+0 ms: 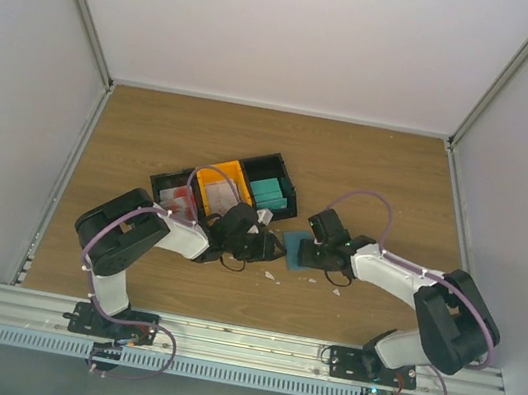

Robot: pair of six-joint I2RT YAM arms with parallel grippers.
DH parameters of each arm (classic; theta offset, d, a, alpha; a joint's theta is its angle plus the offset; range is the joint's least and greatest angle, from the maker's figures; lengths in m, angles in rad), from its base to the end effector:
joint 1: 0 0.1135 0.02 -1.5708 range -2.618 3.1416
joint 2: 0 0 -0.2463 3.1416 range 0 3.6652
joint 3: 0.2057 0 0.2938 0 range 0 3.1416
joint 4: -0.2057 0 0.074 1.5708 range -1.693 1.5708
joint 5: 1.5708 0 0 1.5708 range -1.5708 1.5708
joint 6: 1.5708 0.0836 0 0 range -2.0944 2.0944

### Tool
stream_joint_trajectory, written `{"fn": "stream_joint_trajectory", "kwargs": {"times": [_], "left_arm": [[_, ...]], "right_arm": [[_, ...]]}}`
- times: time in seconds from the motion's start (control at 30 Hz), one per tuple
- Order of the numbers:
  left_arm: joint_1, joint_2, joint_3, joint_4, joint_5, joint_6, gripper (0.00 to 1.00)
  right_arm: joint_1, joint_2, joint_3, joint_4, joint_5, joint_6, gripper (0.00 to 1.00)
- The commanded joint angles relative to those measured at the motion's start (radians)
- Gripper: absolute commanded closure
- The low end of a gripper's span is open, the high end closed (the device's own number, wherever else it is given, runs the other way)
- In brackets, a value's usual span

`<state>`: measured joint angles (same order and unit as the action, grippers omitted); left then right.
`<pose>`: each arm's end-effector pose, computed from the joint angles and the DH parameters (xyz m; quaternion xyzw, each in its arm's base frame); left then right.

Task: Put the credit cards into the card holder
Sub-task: Open the card holder at the center of the board.

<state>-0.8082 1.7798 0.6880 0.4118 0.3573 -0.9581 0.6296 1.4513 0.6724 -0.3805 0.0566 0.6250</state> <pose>0.2382 -0.2916 0.0311 0.0098 0.8913 -0.4294 0.1452 0.2456 0.1731 0.0544 0.0035 0.9785 0.0974 0.1816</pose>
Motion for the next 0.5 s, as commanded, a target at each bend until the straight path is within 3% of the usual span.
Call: {"fn": "stream_joint_trajectory", "kwargs": {"times": [0.0,0.27,0.47], "left_arm": [[-0.002,0.015,-0.016,0.003,-0.019,0.013,0.52],[0.009,0.049,-0.018,0.020,-0.001,0.008,0.56],[0.012,0.078,-0.022,0.067,0.026,0.003,0.61]], "right_arm": [[-0.017,0.015,-0.087,0.035,-0.111,0.000,0.48],[-0.046,0.045,-0.166,0.163,-0.303,-0.025,0.63],[-0.069,0.073,-0.201,0.252,-0.444,-0.056,0.65]]}}
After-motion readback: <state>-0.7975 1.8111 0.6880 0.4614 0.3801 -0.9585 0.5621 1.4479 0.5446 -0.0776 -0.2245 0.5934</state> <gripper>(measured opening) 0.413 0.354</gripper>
